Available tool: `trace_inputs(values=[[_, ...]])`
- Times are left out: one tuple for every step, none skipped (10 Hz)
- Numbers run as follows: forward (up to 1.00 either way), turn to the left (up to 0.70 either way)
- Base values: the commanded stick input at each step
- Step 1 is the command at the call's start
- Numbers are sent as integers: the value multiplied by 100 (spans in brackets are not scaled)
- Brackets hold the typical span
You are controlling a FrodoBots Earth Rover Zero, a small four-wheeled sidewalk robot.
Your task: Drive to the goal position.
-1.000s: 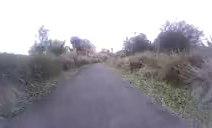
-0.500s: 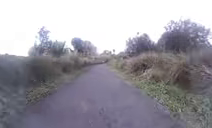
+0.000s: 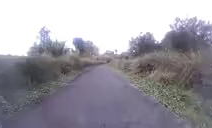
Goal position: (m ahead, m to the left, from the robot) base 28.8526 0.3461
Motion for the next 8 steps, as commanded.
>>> trace_inputs(values=[[70, 0], [70, 0], [70, 0], [70, 0], [70, 0], [70, 0], [70, -3], [70, -15]])
